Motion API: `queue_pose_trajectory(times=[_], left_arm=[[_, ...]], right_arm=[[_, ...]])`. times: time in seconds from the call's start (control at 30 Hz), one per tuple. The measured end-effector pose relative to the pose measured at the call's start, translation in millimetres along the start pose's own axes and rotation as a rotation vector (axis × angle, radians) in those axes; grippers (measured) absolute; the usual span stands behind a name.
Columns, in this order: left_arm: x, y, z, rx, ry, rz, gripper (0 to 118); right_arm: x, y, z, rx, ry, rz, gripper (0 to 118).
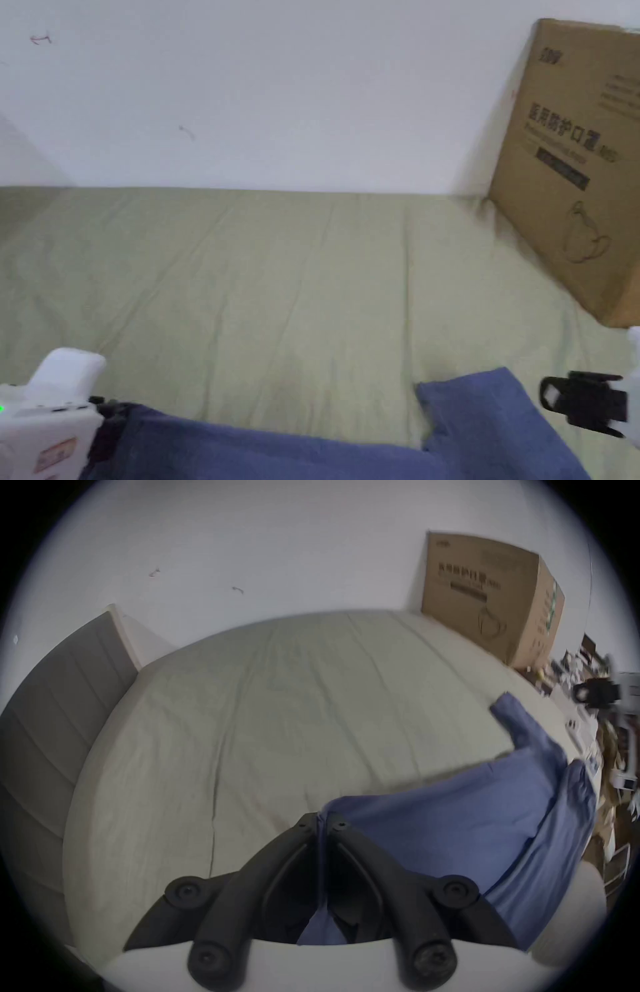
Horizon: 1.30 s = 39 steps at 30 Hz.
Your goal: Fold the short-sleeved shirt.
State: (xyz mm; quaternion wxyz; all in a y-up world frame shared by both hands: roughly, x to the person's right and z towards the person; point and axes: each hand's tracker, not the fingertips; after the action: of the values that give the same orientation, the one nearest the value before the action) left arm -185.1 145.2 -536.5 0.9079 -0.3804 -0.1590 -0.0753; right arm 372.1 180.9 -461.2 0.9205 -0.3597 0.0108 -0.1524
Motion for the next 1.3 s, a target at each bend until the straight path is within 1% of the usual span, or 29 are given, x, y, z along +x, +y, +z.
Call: queue_pose_trajectory(times=[0.03,0.07,0.1,0.13,0.17,0.23,0.3,0.33,0.4,0.43,0.47,0.5,0.53,0.57,0.6,0.7,0.73,0.77,0.83,0.87,0.93,1.03,1.13,1.23,1.3], left_arm=[[-1.8,1.2,6.4,0.012,0.014,-0.002,3],[-1.6,1.9,11.4,0.009,0.011,-0.002,3],[-1.5,1.5,14.7,0.011,0.01,0.003,3],[-2.1,1.1,16.8,0.01,0.002,0.009,3],[-2.2,0.7,17.2,0.001,-0.01,0.017,3],[10.0,2.6,23.4,-0.016,-0.014,0.015,3],[13.5,2.7,22.4,-0.034,-0.023,0.016,3],[8.9,3.9,19.4,-0.037,-0.019,0.012,3],[11.3,3.7,16.8,-0.05,-0.011,0.01,3],[12.4,3.1,15.2,-0.064,-0.014,0.018,3],[7.9,1.9,12.7,-0.074,-0.015,0.025,3],[8.1,0.9,12.1,-0.081,-0.018,0.031,3],[8.8,-0.1,11.8,-0.084,-0.019,0.036,3],[7.9,-1.0,11.3,-0.087,-0.018,0.037,3],[6.1,-1.8,10.4,-0.091,-0.016,0.036,3],[4.2,-1.6,9.3,-0.092,-0.006,0.056,3],[1.3,-1.1,9.5,-0.084,-0.001,0.072,3],[0.6,1.1,9.3,-0.071,0.007,0.082,3],[1.2,7.2,7.9,-0.041,0.021,0.094,3],[-0.7,9.9,4.6,-0.031,0.024,0.096,3],[2.7,16.4,0.9,-0.014,0.05,0.092,3],[2.4,26.0,0.3,0.045,0.055,0.124,3],[1.5,28.8,6.2,0.046,0.025,0.14,3],[-0.5,14.2,26.1,0.041,0.002,0.14,3],[-1.9,-4.7,45.5,0.022,-0.02,0.142,3]], right_arm=[[12.5,11.1,-18.5,-0.049,0.01,-0.016,106],[23.2,19.8,-39.7,-0.122,-0.011,-0.037,118],[30.4,24.3,-57.4,-0.194,-0.056,-0.047,118],[39.3,25.8,-71.9,-0.207,-0.094,-0.063,118],[46.2,27.1,-87.1,-0.243,-0.1,-0.064,118],[63.1,24.7,-118.0,-0.3,-0.155,-0.084,118],[70.8,20.5,-137.6,-0.367,-0.195,-0.084,118],[71.3,15.5,-144.5,-0.42,-0.206,-0.059,118],[65.8,5.7,-150.7,-0.463,-0.247,0.022,118],[60.5,1.9,-149.6,-0.462,-0.238,0.091,113],[53.3,-1.7,-145.6,-0.45,-0.226,0.139,101],[46.6,-3.6,-141.8,-0.44,-0.222,0.159,73],[41.1,-5.4,-137.2,-0.415,-0.25,0.194,38],[37.7,-5.8,-131.4,-0.38,-0.23,0.209,12],[36.0,-5.4,-128.7,-0.382,-0.186,0.201,4],[25.9,-5.2,-113.3,-0.346,-0.188,0.207,3],[25.4,-2.7,-106.3,-0.296,-0.211,0.211,3],[22.1,1.5,-99.6,-0.258,-0.217,0.202,3],[26.5,7.9,-86.2,-0.188,-0.21,0.151,3],[27.4,11.9,-80.9,-0.156,-0.216,0.138,2],[28.7,18.9,-70.6,-0.101,-0.237,0.132,2],[26.6,27.8,-50.8,-0.007,-0.222,0.105,2],[27.7,26.3,-27.5,0.002,-0.191,0.065,2],[24.7,7.0,5.8,0.008,-0.177,0.073,2],[22.6,-16.2,37.7,0.012,-0.158,0.061,2]])
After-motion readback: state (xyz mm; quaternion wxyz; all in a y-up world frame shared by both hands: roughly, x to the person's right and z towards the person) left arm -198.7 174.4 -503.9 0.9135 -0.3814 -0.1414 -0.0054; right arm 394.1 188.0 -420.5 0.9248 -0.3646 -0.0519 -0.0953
